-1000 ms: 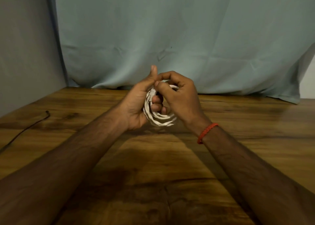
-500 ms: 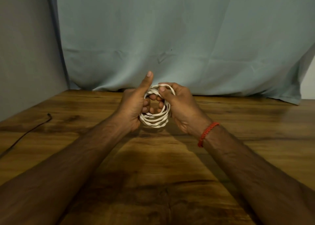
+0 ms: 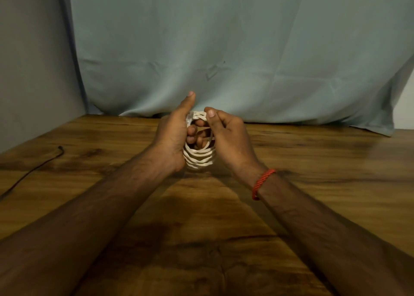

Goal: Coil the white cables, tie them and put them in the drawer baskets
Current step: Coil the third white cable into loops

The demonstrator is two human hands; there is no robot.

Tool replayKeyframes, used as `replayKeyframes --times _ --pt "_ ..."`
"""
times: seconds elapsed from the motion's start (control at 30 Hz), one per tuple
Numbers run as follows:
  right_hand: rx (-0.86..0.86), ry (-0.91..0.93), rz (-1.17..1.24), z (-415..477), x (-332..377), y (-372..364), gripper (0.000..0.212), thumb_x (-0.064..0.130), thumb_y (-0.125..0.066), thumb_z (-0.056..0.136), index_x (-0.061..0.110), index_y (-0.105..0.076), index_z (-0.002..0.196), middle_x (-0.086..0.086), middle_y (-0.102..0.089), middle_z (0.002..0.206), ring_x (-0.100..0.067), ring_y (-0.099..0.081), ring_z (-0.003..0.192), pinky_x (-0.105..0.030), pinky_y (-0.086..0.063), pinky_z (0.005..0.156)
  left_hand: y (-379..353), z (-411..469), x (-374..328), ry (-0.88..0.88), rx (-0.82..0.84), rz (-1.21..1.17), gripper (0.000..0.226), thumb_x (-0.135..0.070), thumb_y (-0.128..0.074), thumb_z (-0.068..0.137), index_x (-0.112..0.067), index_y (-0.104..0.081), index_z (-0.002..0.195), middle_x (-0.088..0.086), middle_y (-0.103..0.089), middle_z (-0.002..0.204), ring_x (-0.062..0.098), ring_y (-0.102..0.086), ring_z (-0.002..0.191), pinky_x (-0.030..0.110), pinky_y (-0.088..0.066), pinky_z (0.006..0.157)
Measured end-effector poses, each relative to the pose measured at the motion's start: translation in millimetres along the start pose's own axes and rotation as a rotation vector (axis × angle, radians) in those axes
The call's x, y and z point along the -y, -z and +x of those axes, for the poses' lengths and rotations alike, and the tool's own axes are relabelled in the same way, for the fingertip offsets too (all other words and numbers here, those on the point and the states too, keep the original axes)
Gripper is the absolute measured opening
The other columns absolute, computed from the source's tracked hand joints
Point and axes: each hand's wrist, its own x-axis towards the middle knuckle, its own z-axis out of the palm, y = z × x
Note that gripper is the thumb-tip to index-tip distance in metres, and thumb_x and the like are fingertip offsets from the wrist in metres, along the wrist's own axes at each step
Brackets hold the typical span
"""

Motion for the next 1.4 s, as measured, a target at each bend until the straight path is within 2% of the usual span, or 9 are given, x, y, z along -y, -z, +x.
replayKeyframes --times 0.13,0.23,0.37,0.47,0.6,0.73,0.97,1.2,1.4 --pt "0.012 -0.111 0.270 -6.1 3.7 -8.5 0.030 0.022 -0.045 0.108 0.020 -0.069 0.090 0.002 -0.072 0.077 -0.010 -0.064 0.059 -0.029 -0.056 0.060 -0.4 -1.2 -2.6 -0.006 -0.065 0.012 0.059 -0.066 -0.064 0.085 -0.012 -0.056 0.062 -0.005 -0.038 0.040 0.011 -0.037 0.041 0.020 -0.035 0.044" --pt "-0.018 -0.202 0.468 -7.1 6.4 -9.8 0.024 0.015 -0.048 0.106 0.012 -0.069 0.117 0.002 -0.068 0.080 -0.001 -0.056 0.049 -0.022 -0.051 0.049 -0.6 -2.6 -3.4 0.031 -0.040 0.019 0.063 -0.070 -0.060 0.085 -0.012 -0.054 0.062 -0.006 -0.037 0.039 0.009 -0.037 0.034 0.018 -0.036 0.039" --pt "-0.125 -0.183 0.333 -1.4 0.1 -9.5 0.023 0.011 -0.050 0.104 0.015 -0.072 0.111 0.000 -0.065 0.083 0.003 -0.052 0.047 -0.024 -0.049 0.048 -1.6 -3.1 0.4 0.062 0.005 0.076 0.069 -0.075 -0.047 0.089 -0.011 -0.057 0.064 -0.006 -0.036 0.040 0.008 -0.029 0.032 0.023 -0.031 0.048" --pt "-0.203 -0.122 0.199 1.2 -2.9 -8.8 0.022 0.014 -0.051 0.104 0.019 -0.072 0.106 0.003 -0.068 0.082 0.001 -0.054 0.056 -0.026 -0.047 0.058 -1.2 -2.0 2.9 0.018 0.016 0.142 0.067 -0.072 -0.047 0.091 -0.010 -0.061 0.071 -0.004 -0.040 0.044 0.008 -0.032 0.035 0.020 -0.032 0.042" --pt "-0.210 -0.100 0.228 0.8 0.7 -4.9 0.019 0.014 -0.052 0.104 0.013 -0.071 0.107 -0.006 -0.068 0.081 -0.013 -0.061 0.058 -0.021 -0.046 0.042 -4.9 -3.3 6.8 -0.118 0.025 0.140 0.058 -0.064 -0.050 0.094 -0.010 -0.062 0.077 -0.002 -0.047 0.045 0.010 -0.042 0.035 0.027 -0.042 0.051" --pt "-0.166 -0.029 0.230 1.8 -6.9 -8.4 0.018 0.018 -0.055 0.103 0.014 -0.071 0.110 -0.015 -0.071 0.090 -0.034 -0.069 0.066 -0.032 -0.053 0.053 -8.0 -5.4 9.8 -0.201 -0.035 0.116 0.059 -0.064 -0.049 0.094 -0.009 -0.060 0.075 -0.003 -0.049 0.044 0.010 -0.042 0.036 0.025 -0.043 0.047" --pt "-0.147 0.086 -0.042 3.3 -16.6 -7.3 0.023 0.029 -0.049 0.105 0.016 -0.067 0.111 -0.004 -0.073 0.092 -0.015 -0.068 0.076 -0.038 -0.058 0.066 -4.0 -4.9 2.5 0.019 0.003 -0.019 0.077 -0.083 -0.039 0.083 -0.010 -0.059 0.073 -0.003 -0.040 0.044 0.008 -0.040 0.033 0.020 -0.043 0.042" --pt "-0.087 0.163 -0.228 1.0 -13.6 -3.0 0.024 0.033 -0.039 0.108 0.017 -0.055 0.114 0.003 -0.067 0.092 -0.011 -0.063 0.081 -0.038 -0.053 0.071 2.6 -8.2 -7.1 0.098 0.272 -0.111 0.084 -0.092 -0.028 0.078 -0.011 -0.048 0.069 -0.004 -0.035 0.040 0.004 -0.025 0.026 0.015 -0.018 0.041" --pt "-0.069 0.121 -0.194 5.0 -13.1 -2.2 0.020 0.028 -0.045 0.107 0.014 -0.056 0.116 0.001 -0.068 0.097 -0.016 -0.066 0.091 -0.045 -0.056 0.082 5.0 -6.9 -5.9 0.077 0.278 -0.074 0.067 -0.078 -0.050 0.082 -0.013 -0.044 0.066 -0.004 -0.032 0.041 0.007 -0.025 0.027 0.016 -0.015 0.043"
